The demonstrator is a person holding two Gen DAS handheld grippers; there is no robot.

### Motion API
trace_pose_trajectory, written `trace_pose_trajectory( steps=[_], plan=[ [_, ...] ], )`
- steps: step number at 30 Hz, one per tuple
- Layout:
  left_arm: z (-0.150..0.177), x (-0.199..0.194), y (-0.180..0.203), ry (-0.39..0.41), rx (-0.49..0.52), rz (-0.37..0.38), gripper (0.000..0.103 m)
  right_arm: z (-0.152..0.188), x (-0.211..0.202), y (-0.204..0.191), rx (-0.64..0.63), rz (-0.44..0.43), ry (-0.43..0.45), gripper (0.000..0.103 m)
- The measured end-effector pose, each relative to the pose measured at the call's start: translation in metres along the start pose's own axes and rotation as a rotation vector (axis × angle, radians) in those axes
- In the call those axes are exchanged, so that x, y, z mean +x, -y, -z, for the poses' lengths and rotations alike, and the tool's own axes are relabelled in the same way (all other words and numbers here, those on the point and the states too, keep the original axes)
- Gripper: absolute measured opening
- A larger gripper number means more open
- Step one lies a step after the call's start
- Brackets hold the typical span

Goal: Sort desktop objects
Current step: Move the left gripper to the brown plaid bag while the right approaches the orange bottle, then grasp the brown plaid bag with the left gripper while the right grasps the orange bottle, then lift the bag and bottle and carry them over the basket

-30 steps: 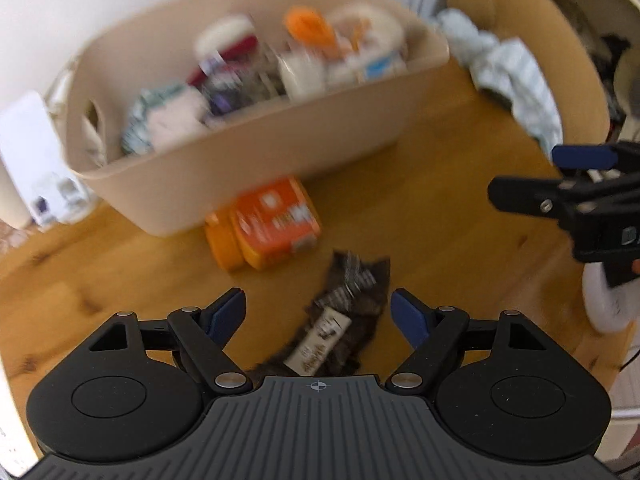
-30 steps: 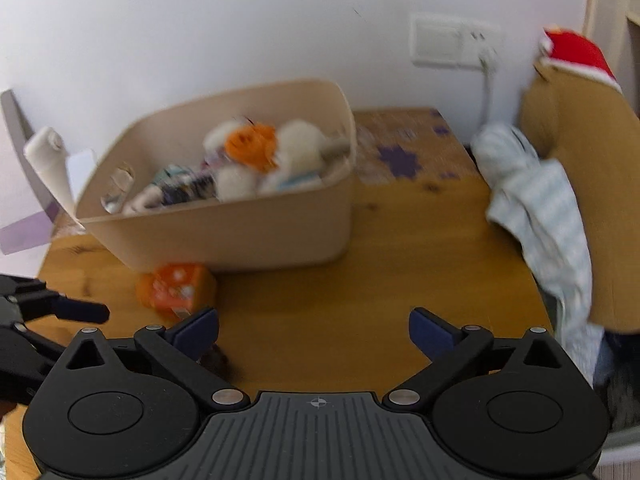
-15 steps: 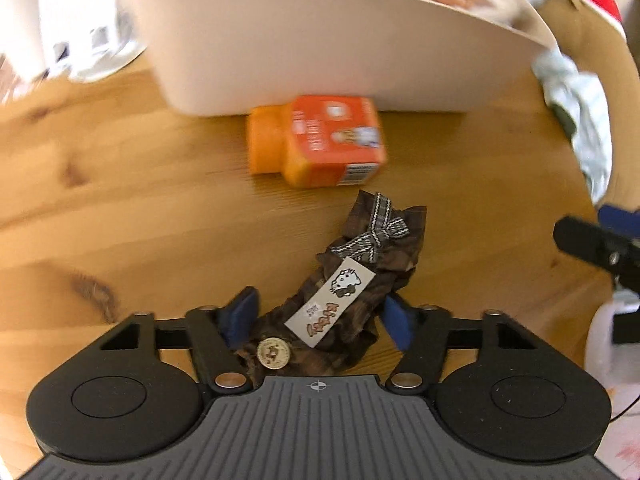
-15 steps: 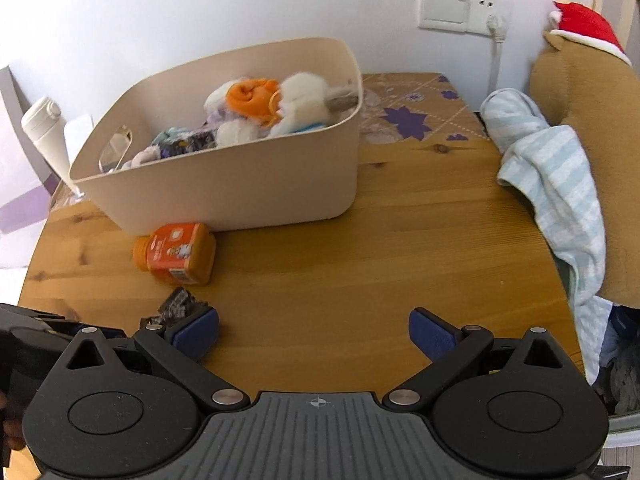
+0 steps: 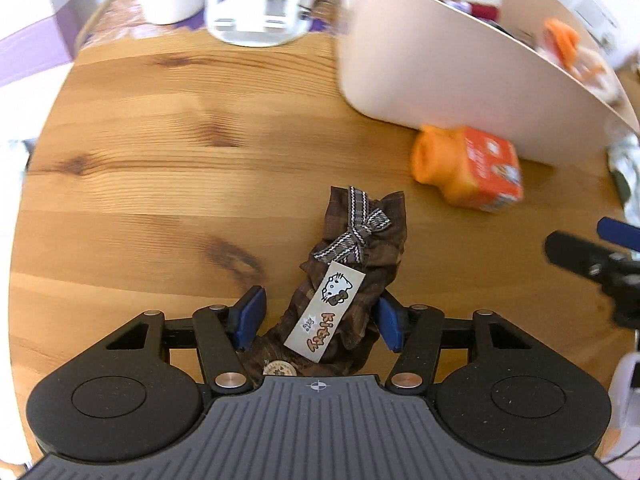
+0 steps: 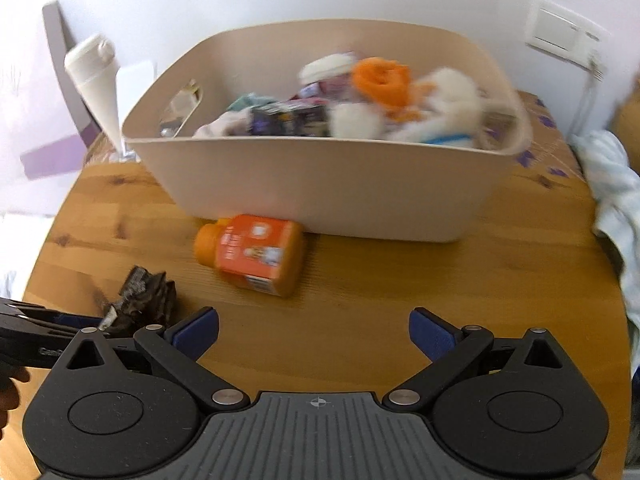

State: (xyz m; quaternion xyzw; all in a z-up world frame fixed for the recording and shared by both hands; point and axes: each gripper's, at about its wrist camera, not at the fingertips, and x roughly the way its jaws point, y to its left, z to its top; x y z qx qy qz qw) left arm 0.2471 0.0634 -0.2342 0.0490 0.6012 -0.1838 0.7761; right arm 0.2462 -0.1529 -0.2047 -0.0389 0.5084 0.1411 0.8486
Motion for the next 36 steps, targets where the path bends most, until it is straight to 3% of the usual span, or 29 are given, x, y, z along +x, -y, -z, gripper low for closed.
trace_pose_trajectory(
  steps=[4,6,8,15,18,20,21,22,30,36],
  plan=[
    [-0.005,-0.001,-0.01,0.022,-0.029,-0.022,0.06,-0.006,0.018,-0.026,-0.066,-0.001,0.015,0.103],
    [-0.007,0.0,-0.013,0.024,-0.037,-0.04,0.066,-0.011,0.028,-0.031,-0.045,-0.021,0.02,0.103],
    [-0.006,0.002,-0.016,0.011,-0.056,-0.083,0.079,-0.016,0.039,-0.032,-0.001,-0.036,0.016,0.103],
    [-0.004,0.001,-0.024,0.036,-0.046,-0.123,0.082,-0.02,0.073,-0.047,0.003,-0.018,0.007,0.103],
    [-0.006,0.003,-0.019,0.034,-0.016,-0.124,0.071,-0.019,0.077,-0.053,-0.002,0.023,0.017,0.102],
    [-0.008,0.0,-0.016,0.047,0.011,-0.112,0.05,-0.02,0.076,-0.053,-0.002,0.043,0.031,0.086],
    [-0.008,-0.001,-0.015,0.049,0.021,-0.102,0.044,-0.021,0.074,-0.053,-0.01,0.05,0.03,0.081],
    [-0.009,-0.001,-0.014,0.047,0.026,-0.095,0.038,-0.021,0.074,-0.051,-0.014,0.042,0.021,0.082],
    [-0.005,-0.009,-0.011,0.051,0.06,-0.041,0.031,-0.012,0.051,-0.022,0.115,0.003,0.023,0.08],
    [-0.003,-0.022,-0.004,0.091,0.095,-0.007,0.031,-0.002,0.012,-0.004,0.135,0.002,0.079,0.08]
  ],
)
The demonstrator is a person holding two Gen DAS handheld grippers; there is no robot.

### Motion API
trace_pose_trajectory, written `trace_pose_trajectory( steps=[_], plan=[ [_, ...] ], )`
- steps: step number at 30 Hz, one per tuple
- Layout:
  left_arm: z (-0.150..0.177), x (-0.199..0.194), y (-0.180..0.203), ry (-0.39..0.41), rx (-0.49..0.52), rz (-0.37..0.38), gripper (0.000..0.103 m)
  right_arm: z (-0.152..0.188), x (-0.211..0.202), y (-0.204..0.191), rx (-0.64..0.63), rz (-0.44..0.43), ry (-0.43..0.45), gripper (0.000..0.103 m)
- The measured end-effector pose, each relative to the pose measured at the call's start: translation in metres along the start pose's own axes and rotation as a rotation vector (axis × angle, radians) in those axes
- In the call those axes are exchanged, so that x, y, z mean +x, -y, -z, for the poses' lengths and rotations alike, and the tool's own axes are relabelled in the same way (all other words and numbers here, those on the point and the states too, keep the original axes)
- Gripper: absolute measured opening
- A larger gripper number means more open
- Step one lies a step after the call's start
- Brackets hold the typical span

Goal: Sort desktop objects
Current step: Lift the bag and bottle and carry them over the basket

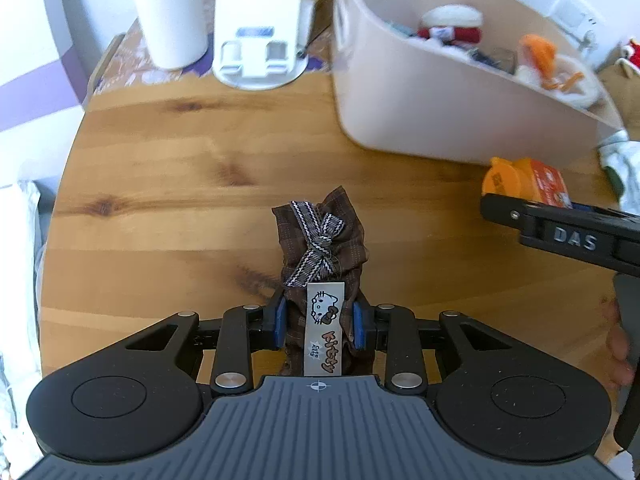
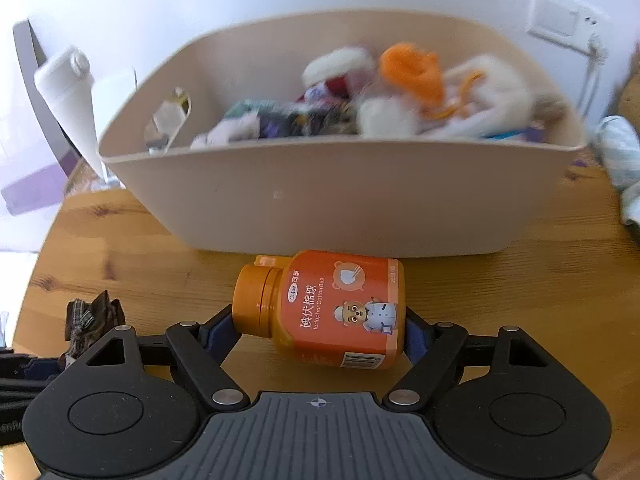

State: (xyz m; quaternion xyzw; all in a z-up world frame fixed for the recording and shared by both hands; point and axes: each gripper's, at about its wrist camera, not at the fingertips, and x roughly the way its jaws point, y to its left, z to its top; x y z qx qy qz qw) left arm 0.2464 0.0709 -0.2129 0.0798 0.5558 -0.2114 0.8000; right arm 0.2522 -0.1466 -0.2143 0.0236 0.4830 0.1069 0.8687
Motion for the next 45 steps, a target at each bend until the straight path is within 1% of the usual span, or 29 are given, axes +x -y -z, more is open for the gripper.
trace_pose_trajectory(
  steps=[3,5,8,11,13,18,20,24,26,30,35,41,45],
  plan=[
    [-0.004,-0.01,0.006,0.031,0.017,0.017,0.031,0.001,-0.027,0.012,0.014,-0.011,0.047,0.08],
    [-0.008,-0.017,0.012,0.058,0.043,0.013,0.031,0.005,-0.04,0.016,0.023,-0.018,0.075,0.08],
    [-0.014,-0.033,0.023,0.117,0.085,-0.008,0.031,0.001,-0.064,0.028,0.03,-0.034,0.117,0.08],
    [-0.023,-0.05,0.029,0.165,0.098,0.012,0.031,-0.005,-0.093,0.043,0.048,-0.04,0.153,0.08],
    [-0.032,-0.061,0.034,0.196,0.103,0.016,0.031,-0.008,-0.105,0.055,0.062,-0.041,0.179,0.08],
    [-0.059,-0.082,0.047,0.226,0.098,0.006,0.031,-0.033,-0.128,0.073,0.074,-0.023,0.256,0.08],
    [-0.071,-0.089,0.052,0.244,0.104,0.001,0.031,-0.042,-0.14,0.078,0.064,-0.002,0.297,0.08],
    [-0.096,-0.101,0.067,0.286,0.128,0.001,0.031,-0.064,-0.152,0.085,0.037,0.008,0.359,0.08],
    [-0.108,-0.104,0.072,0.302,0.133,-0.003,0.031,-0.077,-0.153,0.087,0.028,0.011,0.381,0.08],
    [-0.131,-0.105,0.086,0.345,0.144,-0.065,0.031,-0.101,-0.15,0.09,0.012,0.02,0.416,0.08],
    [-0.156,-0.092,0.103,0.341,0.143,-0.063,0.031,-0.125,-0.137,0.09,0.016,0.01,0.421,0.08],
    [-0.173,-0.067,0.119,0.302,0.138,-0.076,0.031,-0.139,-0.104,0.078,-0.022,0.0,0.371,0.08],
    [-0.182,-0.045,0.121,0.256,0.126,-0.081,0.031,-0.147,-0.076,0.074,-0.027,-0.009,0.313,0.08]
  ],
)
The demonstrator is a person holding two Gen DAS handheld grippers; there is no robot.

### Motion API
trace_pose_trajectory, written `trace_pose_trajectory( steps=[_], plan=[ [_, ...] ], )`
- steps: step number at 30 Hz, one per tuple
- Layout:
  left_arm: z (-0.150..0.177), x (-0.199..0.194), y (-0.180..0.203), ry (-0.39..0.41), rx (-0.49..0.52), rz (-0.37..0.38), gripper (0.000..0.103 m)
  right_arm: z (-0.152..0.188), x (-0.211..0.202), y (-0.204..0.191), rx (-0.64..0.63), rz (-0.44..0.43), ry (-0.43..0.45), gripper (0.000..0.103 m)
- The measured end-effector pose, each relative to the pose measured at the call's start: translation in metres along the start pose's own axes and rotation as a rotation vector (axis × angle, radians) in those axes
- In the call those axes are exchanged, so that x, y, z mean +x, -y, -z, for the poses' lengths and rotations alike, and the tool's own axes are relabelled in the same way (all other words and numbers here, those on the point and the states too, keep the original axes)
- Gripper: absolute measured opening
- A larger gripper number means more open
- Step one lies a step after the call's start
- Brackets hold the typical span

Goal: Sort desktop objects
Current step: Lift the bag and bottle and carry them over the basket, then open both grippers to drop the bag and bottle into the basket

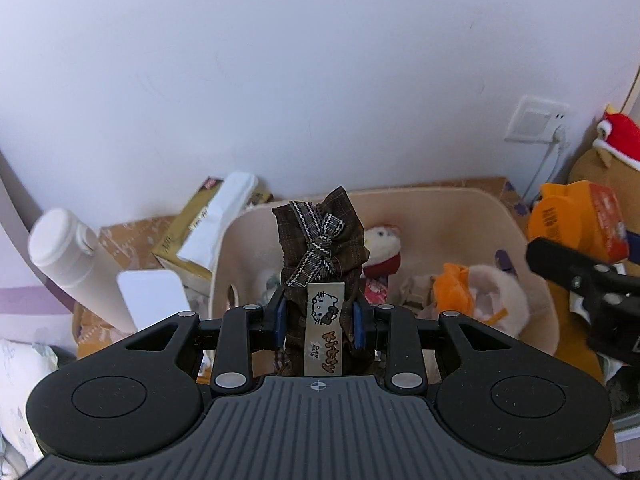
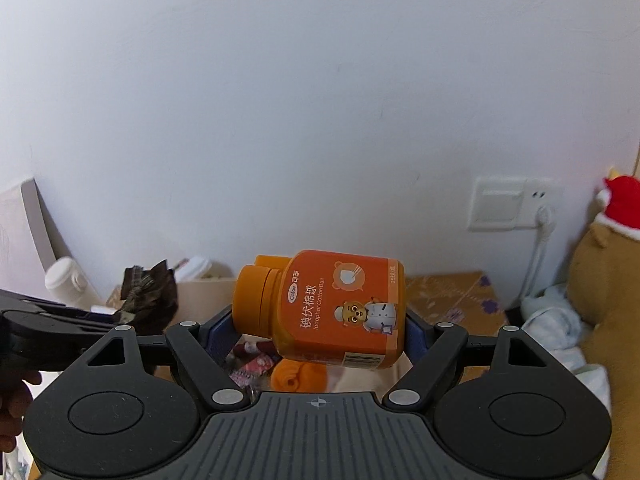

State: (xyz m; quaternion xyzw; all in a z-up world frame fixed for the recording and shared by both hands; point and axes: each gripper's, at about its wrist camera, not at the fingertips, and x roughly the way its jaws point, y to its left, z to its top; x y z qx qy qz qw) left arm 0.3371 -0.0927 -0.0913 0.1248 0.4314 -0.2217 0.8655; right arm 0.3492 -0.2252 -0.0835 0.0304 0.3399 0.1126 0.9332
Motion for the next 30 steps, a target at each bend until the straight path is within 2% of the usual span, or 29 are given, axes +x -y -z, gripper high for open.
trace_pose_trajectory(
  steps=[6,9,15,16,18,19,20,22,24,28,30],
  plan=[
    [0.005,0.039,-0.002,-0.099,0.002,-0.019,0.031,0.006,0.048,-0.004,-0.013,0.001,-0.109,0.08],
    [0.01,0.05,-0.006,-0.143,-0.018,-0.004,0.031,0.014,0.059,-0.008,0.001,0.0,-0.156,0.08],
    [0.013,0.053,-0.003,-0.145,0.01,0.007,0.032,0.026,0.064,-0.013,-0.006,0.001,-0.237,0.08],
    [0.013,0.052,-0.003,-0.141,0.008,0.005,0.035,0.025,0.063,-0.014,-0.013,0.006,-0.241,0.078],
    [0.012,0.049,-0.004,-0.135,-0.002,0.005,0.052,0.025,0.06,-0.013,-0.02,0.018,-0.235,0.081],
    [0.011,0.046,-0.003,-0.128,-0.003,0.003,0.065,0.024,0.057,-0.012,-0.017,0.021,-0.227,0.082],
    [0.011,0.042,-0.003,-0.115,0.003,-0.007,0.071,0.023,0.054,-0.011,-0.013,0.023,-0.219,0.083],
    [0.009,0.033,-0.001,-0.088,0.032,-0.029,0.075,0.02,0.047,-0.01,-0.013,0.025,-0.21,0.087],
    [0.009,0.026,0.0,-0.073,0.054,-0.046,0.076,0.019,0.038,-0.011,-0.017,0.032,-0.201,0.089],
    [0.01,0.01,-0.004,-0.059,0.052,-0.035,0.076,0.013,0.023,-0.013,-0.01,0.046,-0.199,0.103],
    [0.012,0.0,-0.006,-0.047,0.048,-0.025,0.076,0.012,0.013,-0.016,-0.008,0.045,-0.216,0.103]
  ],
)
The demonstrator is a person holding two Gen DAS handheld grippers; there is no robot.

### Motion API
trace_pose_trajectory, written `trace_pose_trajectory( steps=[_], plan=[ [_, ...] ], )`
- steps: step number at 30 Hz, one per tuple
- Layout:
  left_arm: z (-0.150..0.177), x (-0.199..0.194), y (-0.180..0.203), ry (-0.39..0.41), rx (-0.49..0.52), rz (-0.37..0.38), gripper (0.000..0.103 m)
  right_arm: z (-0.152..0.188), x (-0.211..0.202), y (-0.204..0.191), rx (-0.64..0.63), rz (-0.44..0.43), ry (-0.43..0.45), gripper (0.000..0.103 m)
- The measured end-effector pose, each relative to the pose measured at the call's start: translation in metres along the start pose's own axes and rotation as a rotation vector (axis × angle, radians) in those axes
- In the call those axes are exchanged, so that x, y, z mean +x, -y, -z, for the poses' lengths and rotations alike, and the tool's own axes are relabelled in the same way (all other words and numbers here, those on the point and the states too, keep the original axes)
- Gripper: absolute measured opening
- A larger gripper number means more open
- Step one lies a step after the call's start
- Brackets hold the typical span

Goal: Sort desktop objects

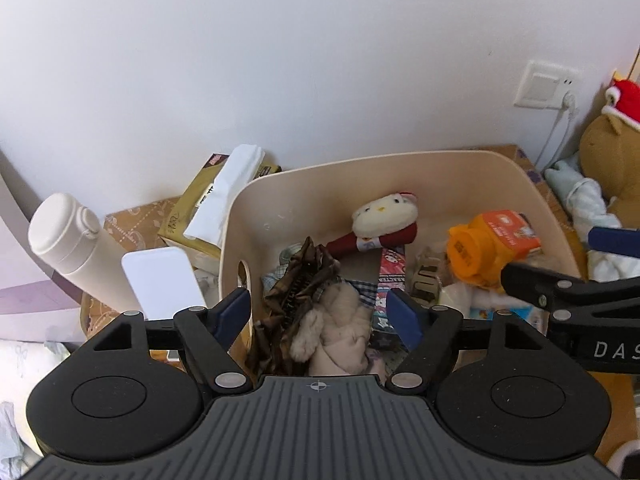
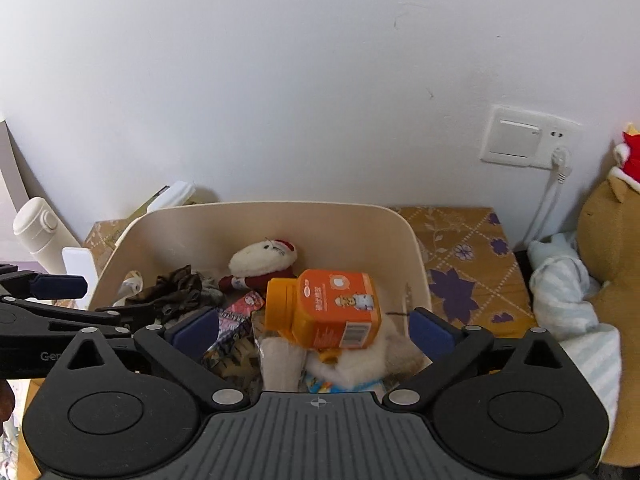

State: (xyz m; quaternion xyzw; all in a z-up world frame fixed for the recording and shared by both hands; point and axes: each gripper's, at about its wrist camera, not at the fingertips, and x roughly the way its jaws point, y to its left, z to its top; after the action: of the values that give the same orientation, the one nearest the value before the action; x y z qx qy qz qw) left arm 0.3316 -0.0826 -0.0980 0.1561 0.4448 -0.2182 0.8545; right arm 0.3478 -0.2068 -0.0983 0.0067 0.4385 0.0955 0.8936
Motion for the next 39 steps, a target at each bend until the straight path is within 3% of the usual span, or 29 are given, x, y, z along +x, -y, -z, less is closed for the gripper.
trace_pose_trajectory(
  steps=[10,20,24,31,39],
  plan=[
    [0.023,-0.063,-0.016,0.045,-0.02,0.009,0.077,0.02,-0.061,-0.022,-0.014,0.045,0.017,0.103],
    [0.057,-0.143,-0.023,0.067,0.001,0.022,0.077,0.054,-0.148,-0.035,0.032,0.026,0.072,0.103],
    [0.071,-0.181,-0.022,0.093,-0.004,0.024,0.077,0.067,-0.184,-0.04,-0.015,0.003,0.085,0.103],
    [0.111,-0.244,-0.017,0.1,-0.023,-0.01,0.077,0.084,-0.243,-0.052,-0.06,0.023,0.056,0.103],
    [0.166,-0.304,-0.011,0.104,-0.04,0.009,0.077,0.122,-0.296,-0.056,-0.05,-0.027,0.031,0.103]
  ],
)
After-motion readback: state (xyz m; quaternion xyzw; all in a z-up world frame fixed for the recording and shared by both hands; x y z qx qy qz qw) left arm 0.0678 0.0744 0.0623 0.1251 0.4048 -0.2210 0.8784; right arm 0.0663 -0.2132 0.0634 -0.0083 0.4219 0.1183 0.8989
